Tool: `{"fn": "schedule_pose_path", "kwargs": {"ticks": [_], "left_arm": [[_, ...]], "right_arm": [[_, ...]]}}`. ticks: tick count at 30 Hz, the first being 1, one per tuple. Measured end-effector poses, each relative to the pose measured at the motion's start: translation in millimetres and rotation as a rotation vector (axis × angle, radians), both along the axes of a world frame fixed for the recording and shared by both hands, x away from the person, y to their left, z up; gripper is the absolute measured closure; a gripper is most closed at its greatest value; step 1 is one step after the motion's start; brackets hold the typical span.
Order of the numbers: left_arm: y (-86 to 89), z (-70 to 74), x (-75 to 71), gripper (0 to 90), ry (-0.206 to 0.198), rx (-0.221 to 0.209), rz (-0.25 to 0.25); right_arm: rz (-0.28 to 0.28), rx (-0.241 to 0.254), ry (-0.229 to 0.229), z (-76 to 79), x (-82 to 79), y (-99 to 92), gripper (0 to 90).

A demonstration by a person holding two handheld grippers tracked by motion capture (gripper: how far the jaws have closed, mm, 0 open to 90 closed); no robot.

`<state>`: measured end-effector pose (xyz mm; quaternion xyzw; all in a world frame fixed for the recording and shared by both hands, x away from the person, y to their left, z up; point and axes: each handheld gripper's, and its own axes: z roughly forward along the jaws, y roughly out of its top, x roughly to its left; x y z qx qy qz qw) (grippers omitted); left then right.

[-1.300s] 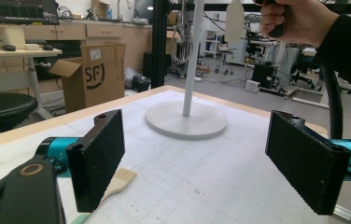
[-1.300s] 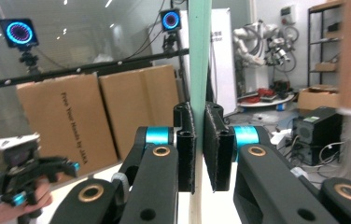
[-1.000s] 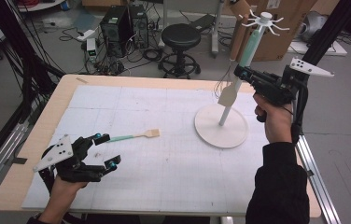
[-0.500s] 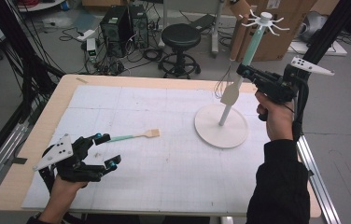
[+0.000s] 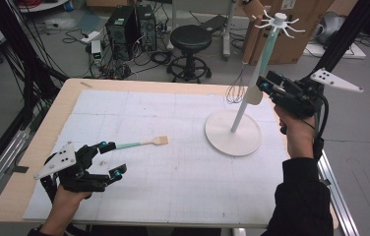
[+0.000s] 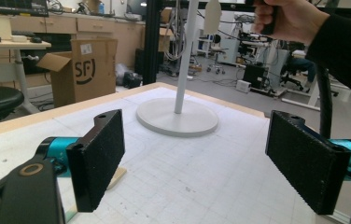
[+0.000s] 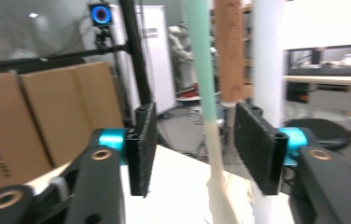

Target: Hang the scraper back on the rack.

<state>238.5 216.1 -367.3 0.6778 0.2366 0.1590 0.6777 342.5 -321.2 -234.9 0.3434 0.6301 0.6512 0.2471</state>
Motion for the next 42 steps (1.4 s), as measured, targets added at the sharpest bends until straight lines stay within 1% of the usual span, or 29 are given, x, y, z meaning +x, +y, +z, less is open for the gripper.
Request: {"fn": "schedule_pose_path", "kwargs": {"ticks": [3,7,10,12,14,16,18,20,22,25,29,32,38,42], "left_arm": [[1.6,-0.5,-0.2,20.3,0.002,-0.005,-0.002],[4.8,-1.4,0.1,20.3,0.000,-0.018,-0.004],[6.2,-1.6,0.2,20.1,-0.009,-0.015,0.000],[7.3,-1.7,0.5,19.9,-0.013,-0.010,0.003],[8.1,-1.8,0.2,19.7,-0.033,-0.013,0.003],[8.7,-1.8,0.1,19.7,-0.044,-0.018,-0.004],[9.1,-1.8,0.1,19.1,-0.058,-0.017,0.014],[10.5,-1.4,0.0,17.2,-0.054,-0.024,0.043],[13.2,-1.4,-0.2,15.1,-0.054,-0.030,0.082],[17.3,-2.3,1.9,15.0,-0.035,-0.042,0.104],[21.3,-3.0,2.7,15.1,-0.035,-0.039,0.117],[23.5,-6.0,3.1,15.3,-0.027,-0.049,0.124],[28.3,-7.9,3.7,15.3,-0.019,-0.058,0.140],[29.1,-7.7,3.7,15.3,-0.018,-0.057,0.142]], "right_arm": [[-0.046,-0.025,0.005,-7.9,-11.6,-7.3,39.9],[-0.073,-0.069,-0.015,-22.0,-31.1,-13.6,33.4],[-0.085,-0.109,-0.027,-34.5,-46.3,-14.7,26.2],[-0.076,-0.141,-0.024,-43.5,-55.7,-14.0,25.8],[-0.070,-0.178,-0.014,-52.7,-64.1,-12.6,25.8],[-0.059,-0.209,-0.006,-60.5,-70.5,-11.9,25.3],[-0.055,-0.232,0.000,-66.3,-75.5,-10.5,21.6],[-0.044,-0.234,0.009,-69.8,-79.2,-9.0,18.9],[-0.021,-0.219,0.004,-71.2,-83.3,-7.8,18.5],[0.008,-0.207,-0.009,-71.3,-89.5,-5.6,18.2],[0.012,-0.210,-0.013,-71.0,-92.5,-4.8,18.2],[0.008,-0.200,-0.008,-71.8,-92.3,-5.3,18.2],[-0.001,-0.186,0.003,-75.6,-87.8,-6.6,18.2],[-0.004,-0.173,-0.006,-75.1,-85.6,-7.8,18.2]]}}
